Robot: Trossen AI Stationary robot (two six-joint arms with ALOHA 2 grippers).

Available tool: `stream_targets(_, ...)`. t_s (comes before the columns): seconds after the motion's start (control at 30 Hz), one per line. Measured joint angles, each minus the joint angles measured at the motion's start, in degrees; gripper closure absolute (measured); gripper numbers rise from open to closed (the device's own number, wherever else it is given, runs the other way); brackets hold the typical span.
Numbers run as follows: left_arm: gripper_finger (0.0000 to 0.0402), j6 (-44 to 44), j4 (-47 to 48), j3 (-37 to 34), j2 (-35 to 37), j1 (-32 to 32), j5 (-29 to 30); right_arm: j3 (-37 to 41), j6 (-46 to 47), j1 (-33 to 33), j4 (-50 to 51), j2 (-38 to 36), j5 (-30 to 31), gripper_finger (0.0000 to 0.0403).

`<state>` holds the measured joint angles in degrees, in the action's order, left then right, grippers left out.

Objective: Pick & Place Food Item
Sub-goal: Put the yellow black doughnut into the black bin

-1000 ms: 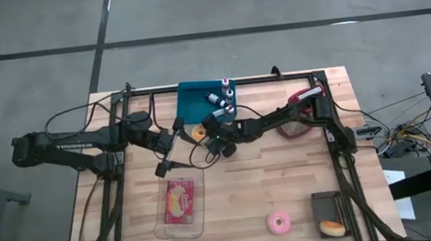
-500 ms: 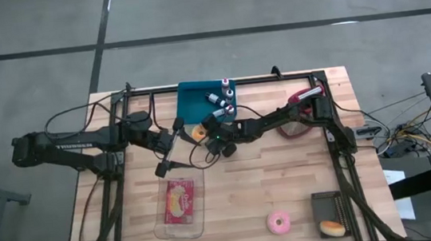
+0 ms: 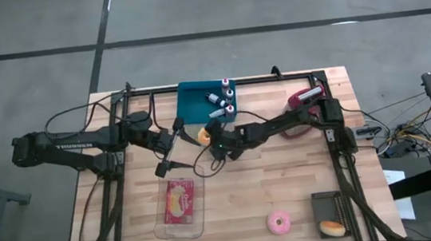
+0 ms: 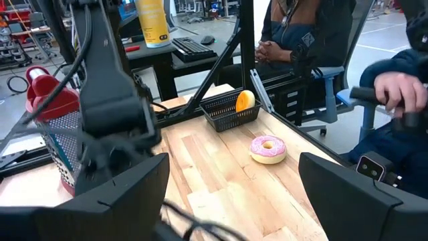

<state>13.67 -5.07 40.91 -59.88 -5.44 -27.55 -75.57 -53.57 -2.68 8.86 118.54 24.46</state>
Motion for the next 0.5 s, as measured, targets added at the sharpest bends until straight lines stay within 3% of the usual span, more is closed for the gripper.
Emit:
stream_targets(0.33, 0.0062, 0.00, 0.01, 0.00, 0.00, -0.02, 0.00, -0.02, 5.04, 5.20, 22.94, -11.57, -3.72, 0.0346)
stream_targets(0.5, 0.0062, 0.00, 0.00, 0.00, 0.00, -0.02, -0.02, -0.04, 20.27, 7.64, 29.99, -18.29, -9.69, 0.0346)
